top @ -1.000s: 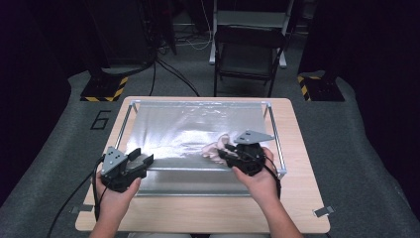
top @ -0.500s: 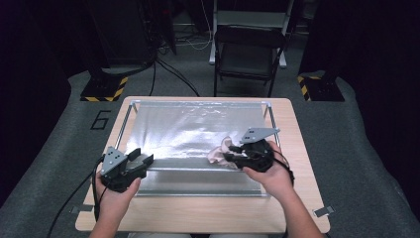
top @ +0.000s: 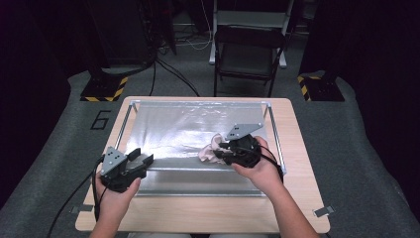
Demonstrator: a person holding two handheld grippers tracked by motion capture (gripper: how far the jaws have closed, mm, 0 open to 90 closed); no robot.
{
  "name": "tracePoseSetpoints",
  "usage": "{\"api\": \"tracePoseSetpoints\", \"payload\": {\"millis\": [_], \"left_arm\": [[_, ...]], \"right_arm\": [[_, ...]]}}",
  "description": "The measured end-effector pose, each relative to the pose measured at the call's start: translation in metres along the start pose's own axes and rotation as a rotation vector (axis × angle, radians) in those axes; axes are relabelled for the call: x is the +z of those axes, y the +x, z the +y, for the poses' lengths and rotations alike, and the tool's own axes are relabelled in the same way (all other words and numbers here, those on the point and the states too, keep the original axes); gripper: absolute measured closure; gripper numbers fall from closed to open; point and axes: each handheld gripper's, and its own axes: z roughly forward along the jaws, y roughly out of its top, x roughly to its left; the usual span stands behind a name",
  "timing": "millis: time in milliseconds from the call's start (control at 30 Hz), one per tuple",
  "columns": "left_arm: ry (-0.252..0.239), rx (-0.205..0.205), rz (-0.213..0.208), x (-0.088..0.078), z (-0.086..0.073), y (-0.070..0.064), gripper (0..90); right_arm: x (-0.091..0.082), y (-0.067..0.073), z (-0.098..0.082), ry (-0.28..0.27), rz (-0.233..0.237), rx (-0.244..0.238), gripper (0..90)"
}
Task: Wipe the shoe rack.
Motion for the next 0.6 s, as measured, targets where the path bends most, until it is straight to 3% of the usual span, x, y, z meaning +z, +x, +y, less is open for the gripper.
{"api": "tracePoseSetpoints", "payload": {"millis": [133, 300, 433, 533, 600], "left_arm": [[0.001, 0.001, -0.001, 0.0, 0.0, 0.0, 47.2], [-0.002, 0.0, -0.001, 0.0, 0.0, 0.0, 47.2], [-0.002, -0.002, -0.002, 0.0, 0.0, 0.0, 47.2], [-0.002, -0.003, -0.002, 0.0, -0.001, 0.0, 47.2], [-0.001, -0.003, -0.001, 0.0, -0.001, 0.0, 47.2]], "right_arm": [[-0.01, -0.01, -0.008, 0.014, -0.035, 0.02, 68.7], [-0.04, -0.038, -0.034, -0.004, -0.077, 0.08, 68.7], [-0.063, -0.054, -0.053, -0.02, -0.142, 0.154, 68.7], [-0.073, -0.06, -0.06, -0.023, -0.166, 0.184, 68.8], [-0.071, -0.057, -0.059, -0.015, -0.177, 0.177, 68.8]]}}
